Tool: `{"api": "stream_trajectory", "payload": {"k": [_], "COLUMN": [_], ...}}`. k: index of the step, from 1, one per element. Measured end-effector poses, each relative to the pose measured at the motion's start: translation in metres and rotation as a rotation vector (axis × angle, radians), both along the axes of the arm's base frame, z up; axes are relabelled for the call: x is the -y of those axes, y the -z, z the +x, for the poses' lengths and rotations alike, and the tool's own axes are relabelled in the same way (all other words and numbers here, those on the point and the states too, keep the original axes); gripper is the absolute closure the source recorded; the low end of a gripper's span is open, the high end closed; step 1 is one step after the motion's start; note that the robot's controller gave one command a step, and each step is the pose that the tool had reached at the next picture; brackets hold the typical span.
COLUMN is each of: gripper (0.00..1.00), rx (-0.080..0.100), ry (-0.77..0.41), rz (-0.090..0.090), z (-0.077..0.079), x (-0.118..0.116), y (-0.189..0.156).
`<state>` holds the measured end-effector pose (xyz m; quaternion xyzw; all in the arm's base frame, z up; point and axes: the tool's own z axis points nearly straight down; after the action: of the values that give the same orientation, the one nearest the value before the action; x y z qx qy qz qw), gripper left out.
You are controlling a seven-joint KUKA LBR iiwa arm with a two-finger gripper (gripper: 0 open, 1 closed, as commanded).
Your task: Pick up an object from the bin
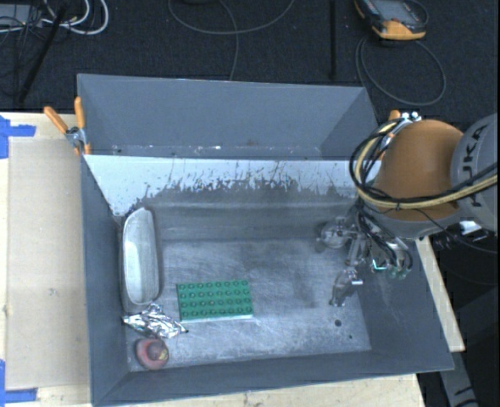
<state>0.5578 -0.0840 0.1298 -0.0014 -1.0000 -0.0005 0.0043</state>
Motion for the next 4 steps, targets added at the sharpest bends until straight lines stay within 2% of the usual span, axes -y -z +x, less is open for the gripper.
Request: {"api": "stream_trajectory", "payload": {"k": [1,2,3,4], "gripper": [1.0,1.0,0.0,0.0], "rx": [0.007,0.015,0.008,0.0], "ry": [-0.005,0.04,0.041,0.117], "rz": [-0.001,0.001,-0.001,0.0], "z": [0.002,-0.065,-0.065,-0.048], "x": [-0.001,-0.073,-0.071,-0.131], "y": [-0.004,-0.139,-0.135,-0.038]}}
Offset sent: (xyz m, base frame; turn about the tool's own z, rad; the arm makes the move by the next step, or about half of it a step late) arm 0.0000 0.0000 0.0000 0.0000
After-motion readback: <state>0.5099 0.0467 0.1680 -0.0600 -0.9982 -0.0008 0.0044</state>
